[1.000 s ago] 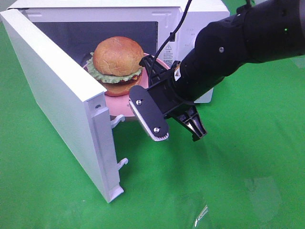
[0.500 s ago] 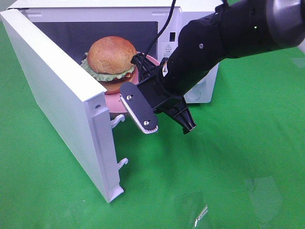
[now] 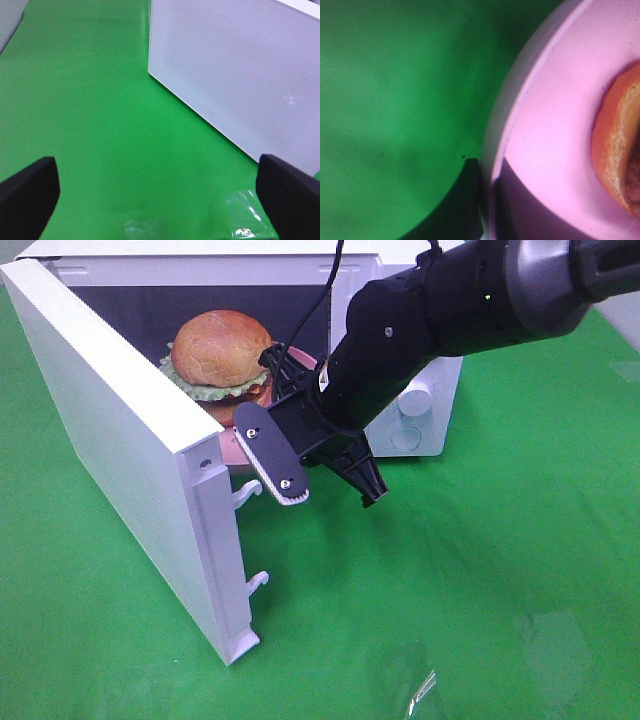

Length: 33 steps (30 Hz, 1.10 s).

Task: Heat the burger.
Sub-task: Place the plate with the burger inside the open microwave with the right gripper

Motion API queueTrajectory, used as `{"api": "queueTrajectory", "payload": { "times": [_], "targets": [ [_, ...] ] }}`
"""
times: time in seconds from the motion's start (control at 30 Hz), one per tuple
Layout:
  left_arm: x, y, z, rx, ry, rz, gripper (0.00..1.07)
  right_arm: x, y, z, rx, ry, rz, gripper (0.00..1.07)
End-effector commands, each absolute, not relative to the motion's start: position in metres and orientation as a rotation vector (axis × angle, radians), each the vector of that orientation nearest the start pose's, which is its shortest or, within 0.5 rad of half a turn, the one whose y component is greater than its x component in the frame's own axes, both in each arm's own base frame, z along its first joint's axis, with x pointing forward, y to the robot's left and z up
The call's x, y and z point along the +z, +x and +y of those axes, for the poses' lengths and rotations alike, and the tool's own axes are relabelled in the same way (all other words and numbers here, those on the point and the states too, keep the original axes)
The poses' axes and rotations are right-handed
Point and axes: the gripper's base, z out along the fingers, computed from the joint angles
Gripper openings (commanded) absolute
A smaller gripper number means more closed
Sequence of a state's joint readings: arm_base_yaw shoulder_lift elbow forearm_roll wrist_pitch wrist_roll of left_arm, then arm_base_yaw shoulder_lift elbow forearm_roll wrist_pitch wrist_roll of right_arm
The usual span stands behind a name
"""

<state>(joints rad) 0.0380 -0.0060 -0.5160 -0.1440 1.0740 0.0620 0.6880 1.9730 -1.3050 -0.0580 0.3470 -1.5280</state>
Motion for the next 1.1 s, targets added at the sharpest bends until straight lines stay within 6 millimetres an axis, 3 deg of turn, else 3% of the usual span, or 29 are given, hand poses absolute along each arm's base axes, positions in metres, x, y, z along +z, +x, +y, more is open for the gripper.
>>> {"api": "queueTrajectory", "payload": {
  "times": [0.03, 1.1],
  "targets": [
    [0.281, -0.011, -0.013, -0.117, 0.027, 2.01, 1.0, 0.187, 0.337, 0.274, -0.425, -2.223, 1.05, 0.01],
    [0.281, -0.011, -0.013, -0.117, 0.027, 2.01, 1.0, 0.176, 0.384, 0.309, -0.429, -2.135, 1.168, 0.02]
  ]
}}
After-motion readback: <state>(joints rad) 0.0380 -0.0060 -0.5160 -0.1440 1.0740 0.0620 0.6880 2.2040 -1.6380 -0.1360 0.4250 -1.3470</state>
